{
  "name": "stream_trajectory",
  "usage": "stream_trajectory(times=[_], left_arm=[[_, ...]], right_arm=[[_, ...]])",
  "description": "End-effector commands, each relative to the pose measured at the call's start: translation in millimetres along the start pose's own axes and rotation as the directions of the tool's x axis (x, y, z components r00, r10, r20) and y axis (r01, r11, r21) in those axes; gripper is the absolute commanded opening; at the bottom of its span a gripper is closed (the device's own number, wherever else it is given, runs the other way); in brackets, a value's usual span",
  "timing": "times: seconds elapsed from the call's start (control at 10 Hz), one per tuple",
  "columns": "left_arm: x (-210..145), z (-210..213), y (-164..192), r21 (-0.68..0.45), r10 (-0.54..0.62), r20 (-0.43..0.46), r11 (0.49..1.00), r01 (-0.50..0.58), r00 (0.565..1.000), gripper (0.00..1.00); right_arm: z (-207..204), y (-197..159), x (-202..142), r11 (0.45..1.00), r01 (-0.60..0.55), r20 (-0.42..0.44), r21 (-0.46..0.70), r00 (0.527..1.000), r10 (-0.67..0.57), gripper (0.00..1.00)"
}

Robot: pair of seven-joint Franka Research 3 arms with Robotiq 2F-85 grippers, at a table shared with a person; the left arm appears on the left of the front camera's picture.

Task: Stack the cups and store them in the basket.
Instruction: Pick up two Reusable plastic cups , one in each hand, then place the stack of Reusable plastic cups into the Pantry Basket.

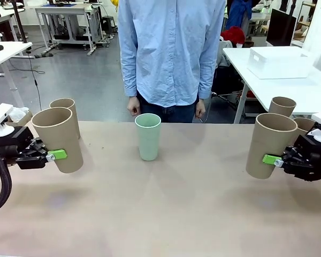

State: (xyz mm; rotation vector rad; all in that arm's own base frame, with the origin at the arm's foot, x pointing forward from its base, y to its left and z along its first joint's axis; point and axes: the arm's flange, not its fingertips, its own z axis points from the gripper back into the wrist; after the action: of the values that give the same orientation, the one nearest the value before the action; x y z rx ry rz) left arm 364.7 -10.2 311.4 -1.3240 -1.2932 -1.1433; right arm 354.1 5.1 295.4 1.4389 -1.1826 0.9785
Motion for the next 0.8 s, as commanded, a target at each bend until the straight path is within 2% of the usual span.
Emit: stream_trajectory(times=[0.0, 0.7], left_arm=[[-0.1, 2.2, -1.0, 0.006, 0.001, 0.001, 1.0, -0.001, 1.0, 0.86], [-0.1, 2.2, -1.0, 0.006, 0.001, 0.001, 1.0, -0.001, 1.0, 0.86]], right_arm=[[-3.8, -0.2, 1.3, 1.0, -0.001, -0.005, 0.008, 1.0, 0.001, 0.86], [-3.8, -0.2, 1.3, 1.0, -0.001, -0.005, 0.008, 1.0, 0.001, 0.86]])
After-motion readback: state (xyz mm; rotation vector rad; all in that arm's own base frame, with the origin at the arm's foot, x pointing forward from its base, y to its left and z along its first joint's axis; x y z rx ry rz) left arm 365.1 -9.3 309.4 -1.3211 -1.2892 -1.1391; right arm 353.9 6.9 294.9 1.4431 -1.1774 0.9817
